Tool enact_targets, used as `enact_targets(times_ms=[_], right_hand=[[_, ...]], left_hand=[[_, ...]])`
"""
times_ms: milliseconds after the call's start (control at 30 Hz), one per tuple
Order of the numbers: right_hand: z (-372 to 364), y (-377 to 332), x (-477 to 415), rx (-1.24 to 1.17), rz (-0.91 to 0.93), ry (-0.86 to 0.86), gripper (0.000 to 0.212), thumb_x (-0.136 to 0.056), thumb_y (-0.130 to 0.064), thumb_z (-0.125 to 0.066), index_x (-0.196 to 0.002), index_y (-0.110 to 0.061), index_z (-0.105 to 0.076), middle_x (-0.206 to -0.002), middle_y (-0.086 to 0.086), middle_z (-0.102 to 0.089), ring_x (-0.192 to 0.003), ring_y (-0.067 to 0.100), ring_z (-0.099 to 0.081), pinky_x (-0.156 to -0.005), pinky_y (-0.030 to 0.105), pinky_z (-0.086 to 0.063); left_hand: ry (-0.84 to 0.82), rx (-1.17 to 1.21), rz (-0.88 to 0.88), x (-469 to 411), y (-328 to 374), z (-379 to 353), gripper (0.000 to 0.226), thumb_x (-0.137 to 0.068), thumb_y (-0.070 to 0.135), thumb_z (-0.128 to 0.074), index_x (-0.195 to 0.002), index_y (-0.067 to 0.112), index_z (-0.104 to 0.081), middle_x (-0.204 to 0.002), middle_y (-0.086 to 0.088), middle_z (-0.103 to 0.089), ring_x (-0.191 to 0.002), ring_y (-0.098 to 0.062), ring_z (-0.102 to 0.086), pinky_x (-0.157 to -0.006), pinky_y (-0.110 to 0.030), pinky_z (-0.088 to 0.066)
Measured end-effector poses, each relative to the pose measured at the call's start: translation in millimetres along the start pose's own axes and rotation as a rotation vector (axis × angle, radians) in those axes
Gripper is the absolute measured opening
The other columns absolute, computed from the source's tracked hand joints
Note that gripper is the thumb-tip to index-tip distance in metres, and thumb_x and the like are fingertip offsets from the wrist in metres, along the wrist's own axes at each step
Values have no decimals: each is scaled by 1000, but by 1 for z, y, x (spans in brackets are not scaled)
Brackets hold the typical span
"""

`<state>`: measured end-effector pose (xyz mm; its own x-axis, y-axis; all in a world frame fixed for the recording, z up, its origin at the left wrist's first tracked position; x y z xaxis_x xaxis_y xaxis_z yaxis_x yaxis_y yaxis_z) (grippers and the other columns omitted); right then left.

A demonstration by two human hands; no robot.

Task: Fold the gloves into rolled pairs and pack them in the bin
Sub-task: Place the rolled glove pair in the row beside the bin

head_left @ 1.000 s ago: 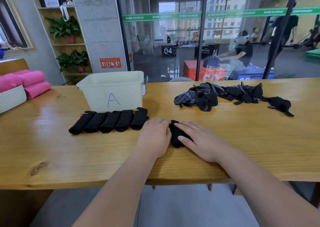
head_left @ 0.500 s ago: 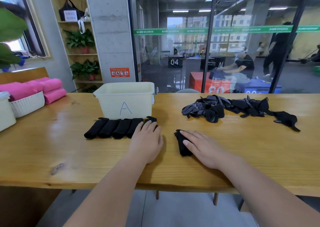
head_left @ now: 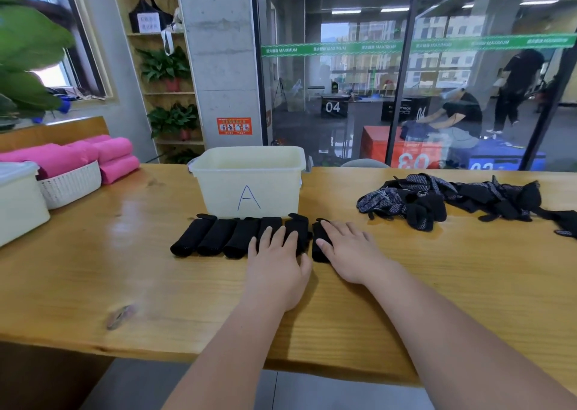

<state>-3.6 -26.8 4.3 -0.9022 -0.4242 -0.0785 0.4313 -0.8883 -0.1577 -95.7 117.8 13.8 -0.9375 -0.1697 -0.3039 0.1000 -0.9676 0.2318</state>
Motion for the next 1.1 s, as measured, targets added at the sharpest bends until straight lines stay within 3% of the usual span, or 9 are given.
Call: enact_targets(times_ms=[200, 867, 1100], right_hand=[[-6, -8, -17, 4, 16, 21, 66, -108, -62, -15, -167, -34, -9, -175, -7, -14, -160, 29, -11, -127, 56, -18], [-5, -34, -25, -43, 37, -52, 67, -109, -63, -18, -168, -36, -4, -177, -7, -6, -162, 29, -2, -128, 57, -11], [17, -18, -9, -116, 30, -8, 66, -107, -66, -14, -168, -41, -5, -177, -10, -1, -163, 25, 0, -130, 54, -8]], left_hand=[[2, -4, 0, -1, 0, -1, 66, -105, 54, -28, -166, 29, -25, -176, 0, -17, -163, -22, -3, -132, -50, -1], [94, 56, 79, 2, -8, 8, 68, -103, 48, -35, -163, 17, -27, -175, -8, -16, -163, -25, 2, -132, -46, 0], [143, 53, 8, 2, -1, 12, 68, -104, 51, -35, -163, 18, -32, -174, -5, -23, -163, -21, -4, -132, -42, 0]])
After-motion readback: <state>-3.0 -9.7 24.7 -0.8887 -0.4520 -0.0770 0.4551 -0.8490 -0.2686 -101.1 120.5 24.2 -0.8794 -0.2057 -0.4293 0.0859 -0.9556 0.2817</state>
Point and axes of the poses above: each hand's wrist, its own x-axis away from the middle knuckle, its own z-axis out of the back of the hand, y = z × x, the point moved 9 cm from there along -x, towards the middle knuckle
